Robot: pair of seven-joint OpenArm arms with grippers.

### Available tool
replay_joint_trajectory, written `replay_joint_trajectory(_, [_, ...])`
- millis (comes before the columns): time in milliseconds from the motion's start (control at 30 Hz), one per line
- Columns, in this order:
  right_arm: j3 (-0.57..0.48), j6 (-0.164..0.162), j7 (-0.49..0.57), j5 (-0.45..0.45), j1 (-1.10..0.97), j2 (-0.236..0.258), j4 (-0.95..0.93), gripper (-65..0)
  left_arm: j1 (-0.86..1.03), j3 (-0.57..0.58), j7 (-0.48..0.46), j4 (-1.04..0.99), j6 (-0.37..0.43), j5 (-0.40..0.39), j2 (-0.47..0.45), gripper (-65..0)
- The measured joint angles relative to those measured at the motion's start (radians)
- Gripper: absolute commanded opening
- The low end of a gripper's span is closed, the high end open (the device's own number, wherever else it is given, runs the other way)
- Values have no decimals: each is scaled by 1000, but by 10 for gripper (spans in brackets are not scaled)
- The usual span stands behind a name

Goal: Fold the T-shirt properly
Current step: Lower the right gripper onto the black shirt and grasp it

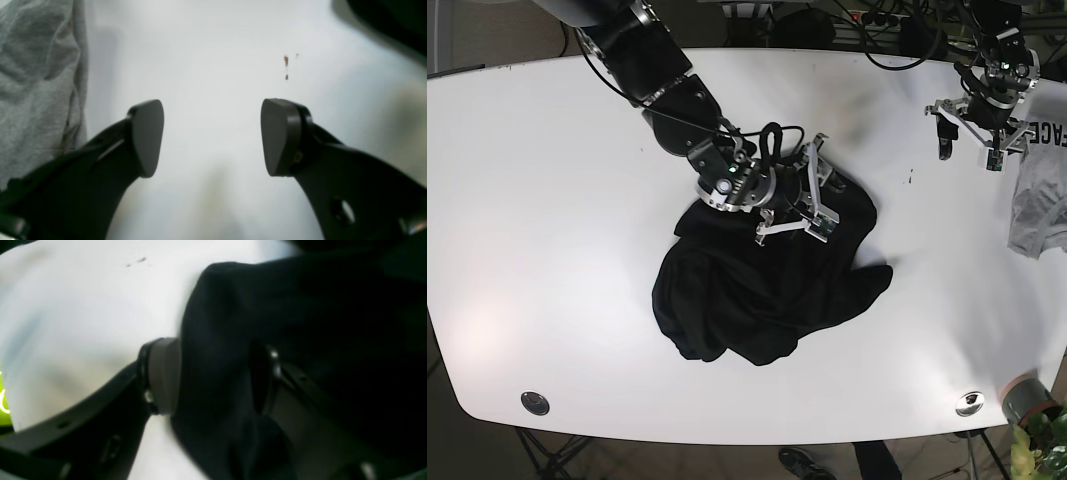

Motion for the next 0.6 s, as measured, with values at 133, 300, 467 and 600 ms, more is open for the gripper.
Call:
replay_joint_trajectory(133, [-6,-1,66,1,54,-55,-135,-330,-2,-2,3,1,2,3,1,-229])
replay_joint_trajectory(300, [-74,-16,69,5,97,-63,-229,-328,-2,-1,-2,1,2,3,8,-229])
replay_joint_trajectory(467, [-105,-66,117,5,97,-67,-239,-249,-2,5,5,0,0,3,21,-229])
replay_joint_trajectory(600, [-122,-65,133,8,100,-68,-256,-149,-8,13,4,1,2,3,20,-229])
